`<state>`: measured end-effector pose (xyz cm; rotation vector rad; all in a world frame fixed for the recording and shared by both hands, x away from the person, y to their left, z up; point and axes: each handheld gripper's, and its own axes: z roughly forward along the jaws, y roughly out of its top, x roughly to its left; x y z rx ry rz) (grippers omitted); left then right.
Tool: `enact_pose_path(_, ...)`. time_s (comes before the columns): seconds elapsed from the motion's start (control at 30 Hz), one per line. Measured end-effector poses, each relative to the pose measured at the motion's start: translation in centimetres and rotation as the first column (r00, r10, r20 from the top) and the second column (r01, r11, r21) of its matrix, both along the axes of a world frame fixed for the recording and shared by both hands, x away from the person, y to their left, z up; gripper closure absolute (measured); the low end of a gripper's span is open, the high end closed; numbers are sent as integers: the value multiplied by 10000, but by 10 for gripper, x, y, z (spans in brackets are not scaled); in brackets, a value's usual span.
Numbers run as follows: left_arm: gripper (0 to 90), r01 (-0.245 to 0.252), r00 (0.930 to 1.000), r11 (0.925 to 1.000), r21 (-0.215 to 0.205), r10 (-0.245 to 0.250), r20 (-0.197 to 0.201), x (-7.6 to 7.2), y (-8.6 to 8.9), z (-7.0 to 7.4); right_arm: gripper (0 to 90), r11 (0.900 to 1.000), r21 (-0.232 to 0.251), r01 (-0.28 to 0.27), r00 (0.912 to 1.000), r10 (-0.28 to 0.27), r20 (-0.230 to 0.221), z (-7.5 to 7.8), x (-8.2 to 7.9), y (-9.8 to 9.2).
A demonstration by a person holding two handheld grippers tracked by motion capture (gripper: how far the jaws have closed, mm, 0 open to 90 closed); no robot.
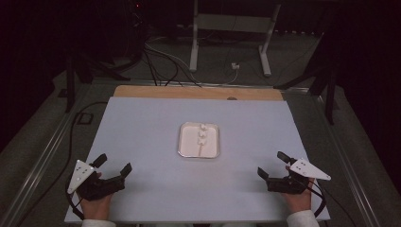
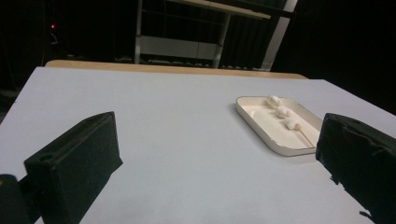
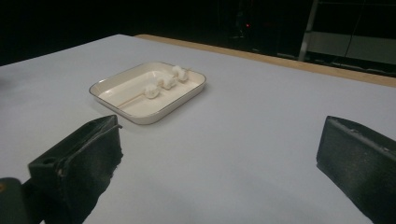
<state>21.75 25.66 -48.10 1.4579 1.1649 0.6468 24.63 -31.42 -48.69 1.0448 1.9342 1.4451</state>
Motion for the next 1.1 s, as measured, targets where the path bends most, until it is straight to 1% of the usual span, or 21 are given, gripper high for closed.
enact_pose_path(0.1, 7, -123, 9999, 9999, -43, 123, -19, -1, 1, 0, 1, 10000, 74, 35, 9999, -35, 119, 1, 0, -1)
enact_pose_path(0.2, 6, -159, 9999, 9999, -62, 159, -59, -2, 2, 1, 2, 9997, 214, 89, 9999, -92, 131, 1, 2, -1)
enact_pose_path(0.3, 6, -224, 9994, 9997, -67, 222, -250, -2, 1, 2, 2, 9995, 286, 125, 9998, -129, 152, 1, 3, 0)
enact_pose_path(0.4, 7, -217, 9992, 9998, 21, 218, -339, 0, -2, 4, 2, 9997, 232, 122, 9998, -125, 140, 1, 2, 0)
enact_pose_path(0.5, 6, -186, 9989, 9998, -25, 185, -434, 3, -5, 7, 2, 9997, 212, 107, 9998, -111, 164, 1, 1, 1)
enact_pose_path(0.67, 7, 81, 9980, 9997, -250, -96, -623, 8, -10, 12, 2, 9998, 185, 62, 9998, -66, 166, 1, 0, 2)
enact_pose_path(0.73, 7, 234, 9973, 9994, -248, -251, -687, 11, -13, 14, 2, 9999, 151, 37, 9999, -40, 157, 1, 0, 3)
enact_pose_path(0.83, 8, 470, 9949, 9985, -275, -493, -884, 17, -19, 15, 2, 9999, 113, 26, 9999, -27, 128, 1, 0, 4)
enact_pose_path(0.9, 8, 516, 9942, 9983, -286, -540, -934, 19, -21, 15, 2, 10000, 83, 30, 9999, -31, 126, 0, 0, 4)
enact_pose_path(0.97, 8, 621, 9920, 9977, -270, -646, -1082, 27, -29, 15, 2, 10000, 66, 30, 9999, -31, 108, 0, 0, 4)
enact_pose_path(1.0, 11, 621, 9920, 9977, -270, -646, -1082, 27, -29, 15, 2, 10000, 66, 30, 9999, -31, 108, 0, 0, 4)
enact_pose_path(1.03, 12, 709, 9907, 9970, -300, -739, -1145, 32, -33, 16, 2, 10000, 53, 29, 9999, -30, 96, 0, 0, 4)
enact_pose_path(1.1, 12, 781, 9895, 9964, -341, -816, -1192, 37, -38, 16, 2, 10000, 34, 21, 10000, -21, 95, 0, 0, 4)
